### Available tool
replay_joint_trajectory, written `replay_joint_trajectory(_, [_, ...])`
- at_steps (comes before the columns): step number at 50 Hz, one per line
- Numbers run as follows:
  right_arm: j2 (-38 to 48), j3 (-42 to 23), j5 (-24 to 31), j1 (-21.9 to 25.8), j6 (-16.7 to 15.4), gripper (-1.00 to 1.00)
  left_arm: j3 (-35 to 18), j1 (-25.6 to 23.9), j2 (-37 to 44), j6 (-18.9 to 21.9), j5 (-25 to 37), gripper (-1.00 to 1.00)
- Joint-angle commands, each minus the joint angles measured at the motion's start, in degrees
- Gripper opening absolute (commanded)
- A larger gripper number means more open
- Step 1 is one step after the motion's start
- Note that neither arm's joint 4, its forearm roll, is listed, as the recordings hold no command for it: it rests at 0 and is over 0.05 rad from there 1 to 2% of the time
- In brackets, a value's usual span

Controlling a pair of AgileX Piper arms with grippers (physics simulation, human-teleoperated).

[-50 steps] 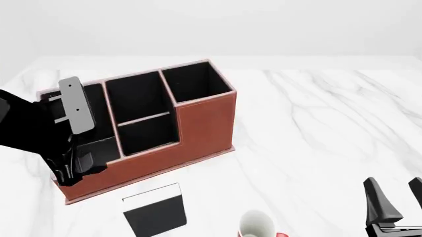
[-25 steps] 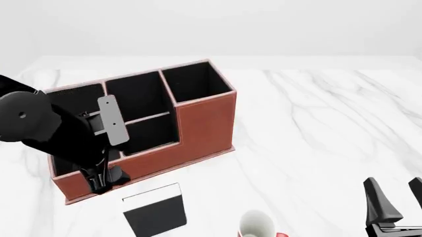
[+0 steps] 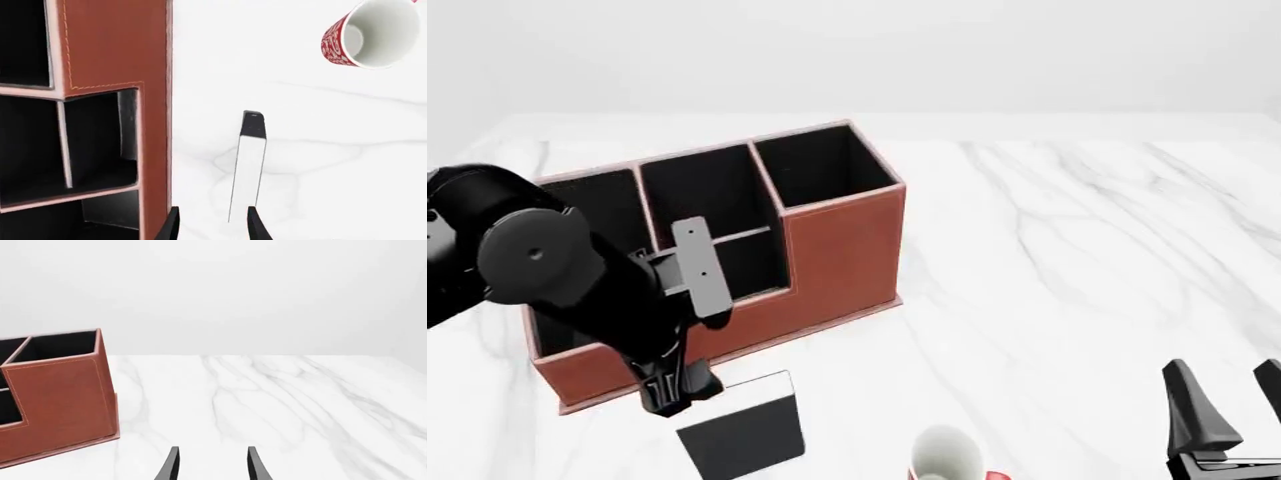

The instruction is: Pick up the book and place it in the front compartment of the caddy.

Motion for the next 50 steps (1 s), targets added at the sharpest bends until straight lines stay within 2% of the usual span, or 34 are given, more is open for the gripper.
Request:
replay_joint_trajectory(1, [-0.03, 0.04, 0.00, -0.01, 0.03, 1.00, 0.92, -2.08, 0.02, -0.79, 0.43, 1.00])
replay_joint_trajectory(11, [-0.02, 0.04, 0.00, -0.01, 0.01, 1.00, 2.25, -3.13, -0.01, -1.41, 0.23, 1.00])
replay_joint_trajectory(13, [-0.03, 0.04, 0.00, 0.00, 0.01, 1.00, 0.81, -6.49, 1.74, -4.54, 0.55, 1.00])
replay_joint_trajectory(15, [-0.04, 0.04, 0.00, 0.00, 0.00, 1.00, 1.96, -4.68, 0.69, -3.02, 0.38, 1.00])
replay_joint_trajectory(18, [-0.03, 0.04, -0.01, 0.00, 0.02, 1.00, 2.20, -4.62, 0.46, -2.95, 0.40, 1.00])
replay_joint_trajectory(37, [-0.02, 0.04, -0.01, 0.01, 0.03, 1.00, 4.51, -7.62, 2.92, -5.78, -2.40, 1.00])
replay_joint_trajectory(40, [-0.03, 0.04, 0.00, 0.00, 0.01, 1.00, 5.85, -5.80, 2.35, -4.19, -3.22, 1.00])
replay_joint_trajectory(41, [-0.03, 0.04, 0.00, -0.02, 0.03, 1.00, 5.86, -6.11, 2.66, -4.40, -3.48, 1.00])
replay_joint_trajectory(42, [-0.04, 0.04, 0.00, 0.00, 0.00, 1.00, 3.97, -9.51, 4.64, -7.79, -3.20, 1.00])
replay_joint_trajectory(43, [-0.01, 0.04, -0.01, -0.01, 0.05, 1.00, 4.38, -9.56, 5.05, -7.84, -3.68, 1.00])
replay_joint_trajectory(45, [-0.04, 0.04, 0.00, -0.01, 0.00, 1.00, 6.51, -6.91, 4.12, -5.18, -4.83, 1.00])
replay_joint_trajectory(50, [-0.04, 0.04, 0.00, -0.01, 0.01, 1.00, 6.63, -7.37, 4.85, -5.59, -5.51, 1.00])
